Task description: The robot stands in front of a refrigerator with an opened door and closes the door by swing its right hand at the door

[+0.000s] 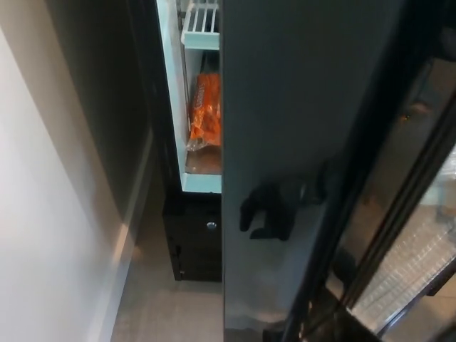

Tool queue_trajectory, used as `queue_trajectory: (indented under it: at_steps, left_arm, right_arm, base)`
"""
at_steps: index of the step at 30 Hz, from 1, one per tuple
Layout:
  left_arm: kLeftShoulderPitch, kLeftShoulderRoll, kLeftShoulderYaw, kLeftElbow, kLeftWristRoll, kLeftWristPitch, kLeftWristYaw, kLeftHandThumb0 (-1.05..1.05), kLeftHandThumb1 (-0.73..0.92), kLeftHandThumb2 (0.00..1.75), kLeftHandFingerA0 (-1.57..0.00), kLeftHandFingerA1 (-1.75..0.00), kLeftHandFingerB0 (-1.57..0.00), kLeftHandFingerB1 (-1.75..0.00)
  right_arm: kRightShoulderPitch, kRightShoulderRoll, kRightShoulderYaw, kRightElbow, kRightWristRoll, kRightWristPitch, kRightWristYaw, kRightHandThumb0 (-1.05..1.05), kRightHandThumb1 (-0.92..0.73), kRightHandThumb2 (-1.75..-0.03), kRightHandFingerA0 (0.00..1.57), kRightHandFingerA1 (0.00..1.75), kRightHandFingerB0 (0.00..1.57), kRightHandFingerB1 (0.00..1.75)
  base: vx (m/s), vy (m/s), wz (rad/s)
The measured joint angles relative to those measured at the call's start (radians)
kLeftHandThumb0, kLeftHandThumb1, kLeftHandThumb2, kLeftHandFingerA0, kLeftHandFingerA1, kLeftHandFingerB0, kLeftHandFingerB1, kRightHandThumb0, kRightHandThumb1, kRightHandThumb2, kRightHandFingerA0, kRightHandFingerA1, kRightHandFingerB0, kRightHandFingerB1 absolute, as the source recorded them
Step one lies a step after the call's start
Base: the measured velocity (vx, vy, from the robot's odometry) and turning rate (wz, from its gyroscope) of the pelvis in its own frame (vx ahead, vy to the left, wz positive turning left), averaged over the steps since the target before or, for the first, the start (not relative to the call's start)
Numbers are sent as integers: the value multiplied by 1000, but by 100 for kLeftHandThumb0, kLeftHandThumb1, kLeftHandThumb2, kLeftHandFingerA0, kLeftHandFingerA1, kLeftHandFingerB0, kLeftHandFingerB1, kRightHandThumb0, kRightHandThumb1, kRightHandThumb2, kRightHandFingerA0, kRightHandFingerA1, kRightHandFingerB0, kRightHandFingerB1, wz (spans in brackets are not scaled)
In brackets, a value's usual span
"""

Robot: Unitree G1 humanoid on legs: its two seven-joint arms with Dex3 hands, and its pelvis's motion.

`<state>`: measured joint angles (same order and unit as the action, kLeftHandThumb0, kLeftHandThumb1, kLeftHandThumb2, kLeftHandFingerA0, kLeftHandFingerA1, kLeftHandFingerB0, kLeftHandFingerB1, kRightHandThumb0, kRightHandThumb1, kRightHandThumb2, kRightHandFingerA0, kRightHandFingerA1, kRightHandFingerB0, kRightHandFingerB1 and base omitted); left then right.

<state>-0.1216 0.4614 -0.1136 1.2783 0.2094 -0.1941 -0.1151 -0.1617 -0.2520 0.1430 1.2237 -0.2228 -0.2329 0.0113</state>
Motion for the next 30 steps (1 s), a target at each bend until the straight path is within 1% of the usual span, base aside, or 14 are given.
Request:
queue_trajectory:
  at_steps: [10, 19, 20, 21, 26, 27, 28, 30]
  left_arm:
    - [-6, 8, -4, 26, 17, -41, -4, -72, 73, 102, -34, -50, -25, -44]
    - [-7, 8, -2, 29, 21, -51, -5, -71, 72, 101, -34, -50, -25, -44]
    - [-7, 8, -2, 30, 21, -51, -5, -68, 71, 102, -36, -52, -23, -44]
    - [-5, 8, -3, 30, 22, -51, -5, -67, 71, 102, -36, -52, -23, -44]
    - [14, 8, -3, 30, 24, -60, -5, -69, 72, 102, -36, -51, -25, -44]
    - [19, 8, 0, 30, 23, -64, -5, -69, 73, 102, -34, -50, -25, -44]
    - [20, 8, 0, 30, 23, -65, -5, -69, 73, 102, -34, -50, -25, -44]
    - [25, 8, 3, 30, 23, -69, -5, -67, 72, 102, -34, -51, -23, -44]
  right_arm:
    - [-1, -1, 1, 35, -12, -44, 0, -72, -67, -94, 26, 46, 18, 42]
    - [-7, -1, 1, 42, -16, -56, 0, -72, -67, -94, 25, 46, 18, 41]
    - [-6, -1, 1, 43, -17, -57, -1, -69, -82, -65, 33, 34, 23, 29]
    - [-5, -1, 3, 42, -19, -60, -2, -73, -67, -94, 25, 45, 18, 41]
    - [17, -1, 7, 21, -26, -84, -9, -74, -68, -95, 24, 46, 17, 42]
    - [38, -1, 4, -13, -25, -99, -13, -68, -83, -65, 26, 33, 20, 29]
    - [42, -1, 3, -19, -25, -103, -14, -68, -83, -65, 26, 33, 20, 29]
    - [94, -1, -7, -105, -21, -133, -23, -69, -82, -65, 25, 34, 21, 30]
  base:
    - [0, 0, 0]
    - [0, 0, 0]
    - [0, 0, 0]
    - [0, 0, 0]
    - [0, 0, 0]
    - [0, 0, 0]
    - [0, 0, 0]
    - [0, 0, 0]
